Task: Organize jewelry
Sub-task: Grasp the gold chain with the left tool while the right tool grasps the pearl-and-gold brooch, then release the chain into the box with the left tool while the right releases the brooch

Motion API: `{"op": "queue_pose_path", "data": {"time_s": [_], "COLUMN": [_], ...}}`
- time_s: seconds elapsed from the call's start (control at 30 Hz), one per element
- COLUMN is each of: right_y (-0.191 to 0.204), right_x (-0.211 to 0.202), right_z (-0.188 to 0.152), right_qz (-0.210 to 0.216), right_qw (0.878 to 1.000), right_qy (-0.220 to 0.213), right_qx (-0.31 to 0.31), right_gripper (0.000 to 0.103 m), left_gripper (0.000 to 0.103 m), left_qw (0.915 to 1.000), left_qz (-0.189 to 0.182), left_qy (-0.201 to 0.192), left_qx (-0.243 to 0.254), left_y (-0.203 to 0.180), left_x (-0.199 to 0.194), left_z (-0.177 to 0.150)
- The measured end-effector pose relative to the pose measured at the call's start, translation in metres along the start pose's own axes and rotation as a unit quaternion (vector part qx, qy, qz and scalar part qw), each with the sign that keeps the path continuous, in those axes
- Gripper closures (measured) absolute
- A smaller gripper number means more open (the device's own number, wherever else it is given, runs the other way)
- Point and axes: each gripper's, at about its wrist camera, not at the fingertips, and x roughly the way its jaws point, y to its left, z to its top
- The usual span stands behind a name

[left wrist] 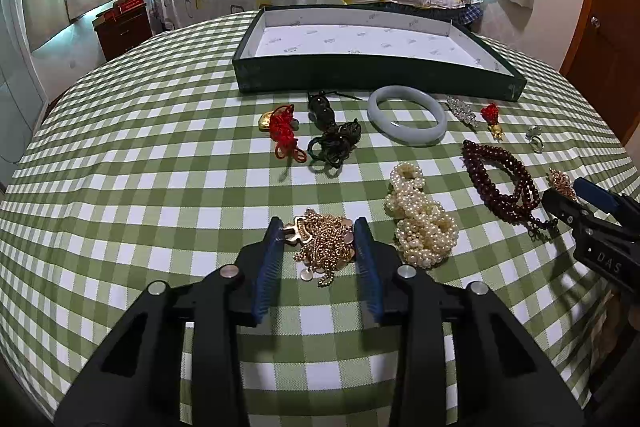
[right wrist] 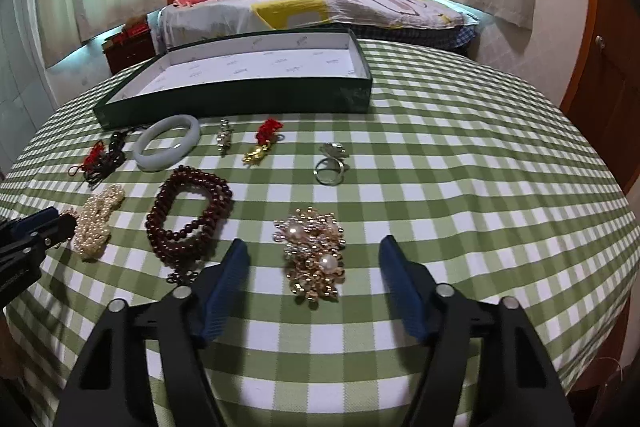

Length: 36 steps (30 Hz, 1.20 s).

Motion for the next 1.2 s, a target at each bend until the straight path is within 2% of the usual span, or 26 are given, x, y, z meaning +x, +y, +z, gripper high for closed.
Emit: {"op": "queue_pose_path", "data": {"time_s": [0.13, 0.3, 0.37, 0.5, 0.63, 0.67, 0.73, 1.2], "right_y": [-0.001, 0.000, 0.002, 0.005, 0.006, 0.005, 0.004, 0.001], "right_x": [0.000, 0.001, 0.000, -0.001, -0.002, -0.002, -0.003, -0.005], "right_z": [0.000, 0.002, 0.002, 0.002, 0.001, 0.001, 0.001, 0.002], "right_qz": [0.001, 0.005, 0.010, 0.018, 0.021, 0.022, 0.025, 0.035], "right_qw": [1.000, 1.000, 1.000, 1.000, 1.000, 1.000, 1.000, 0.999], "right_qy": [0.000, -0.001, -0.001, -0.002, -0.002, -0.002, -0.001, -0.004], "right_qx": [0.001, -0.003, -0.006, -0.011, -0.013, -0.012, -0.009, 0.000], "right_gripper": [0.039, 0.049, 0.059, 0.070, 0.077, 0.077, 0.078, 0.078], "left_gripper": [0.069, 0.069, 0.069, 0.070, 0.079, 0.084, 0.086, 0.090], "left_qw": [1.0000, 1.0000, 1.0000, 0.9999, 0.9996, 0.9995, 0.9993, 0.9986], "left_qz": [-0.001, -0.001, -0.002, -0.009, -0.019, -0.022, -0.029, -0.042], "left_qy": [-0.004, -0.006, -0.006, -0.007, -0.008, -0.008, -0.008, -0.018], "left_qx": [-0.001, -0.002, -0.005, -0.012, -0.021, -0.021, -0.021, -0.025], "left_y": [0.001, 0.002, 0.003, 0.005, 0.008, 0.008, 0.008, 0.008], "left_x": [-0.001, -0.001, -0.002, -0.002, -0.003, -0.004, -0.004, -0.011], "left_z": [-0.001, -0.002, -0.003, -0.002, -0.003, -0.003, -0.003, -0.002]}}
